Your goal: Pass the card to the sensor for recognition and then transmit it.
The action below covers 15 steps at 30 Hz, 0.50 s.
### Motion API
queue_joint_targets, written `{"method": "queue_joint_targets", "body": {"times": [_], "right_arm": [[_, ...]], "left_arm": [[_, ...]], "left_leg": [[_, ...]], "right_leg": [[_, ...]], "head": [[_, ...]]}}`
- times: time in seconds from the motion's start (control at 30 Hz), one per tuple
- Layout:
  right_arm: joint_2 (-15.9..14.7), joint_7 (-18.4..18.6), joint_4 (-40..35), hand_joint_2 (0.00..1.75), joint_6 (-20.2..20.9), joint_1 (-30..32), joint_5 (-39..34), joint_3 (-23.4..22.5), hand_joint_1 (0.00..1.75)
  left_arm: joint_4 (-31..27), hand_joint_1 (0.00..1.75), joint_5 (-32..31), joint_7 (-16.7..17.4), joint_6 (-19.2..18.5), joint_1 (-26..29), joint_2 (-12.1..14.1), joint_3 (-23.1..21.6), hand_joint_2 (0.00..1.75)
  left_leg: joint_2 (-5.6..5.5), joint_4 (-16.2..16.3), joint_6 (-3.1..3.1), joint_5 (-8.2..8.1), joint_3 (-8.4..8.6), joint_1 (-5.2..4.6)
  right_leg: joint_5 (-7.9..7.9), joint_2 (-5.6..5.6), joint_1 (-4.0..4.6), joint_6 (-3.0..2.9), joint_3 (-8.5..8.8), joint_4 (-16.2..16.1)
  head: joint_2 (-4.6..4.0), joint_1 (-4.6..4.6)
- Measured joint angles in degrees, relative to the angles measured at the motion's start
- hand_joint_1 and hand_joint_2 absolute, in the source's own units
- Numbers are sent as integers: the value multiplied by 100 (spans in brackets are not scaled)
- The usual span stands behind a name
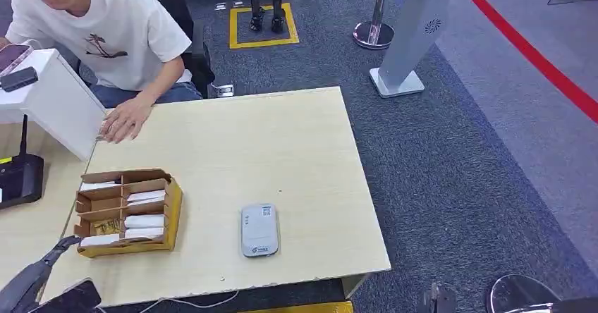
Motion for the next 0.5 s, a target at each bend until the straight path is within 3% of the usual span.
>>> {"method": "queue_joint_targets", "body": {"times": [0.27, 0.5], "right_arm": [[0, 57, 0, 0, 2, -55, 81, 20, 0], [0, 70, 2, 0, 0, -80, 109, 48, 0]], "left_arm": [[450, 0, 29, -22, -472, -740, 201, 50, 175], [781, 0, -33, -85, -623, -1229, 225, -94, 175]], "left_leg": [[-1, 0, -4, 6, 1, 2], [-1, 1, -6, 8, 1, 1]], "right_leg": [[5, -2, 1, -5, 1, 2], [5, -1, 1, -6, 0, 1]], "head": [[0, 2], [0, -2]]}}
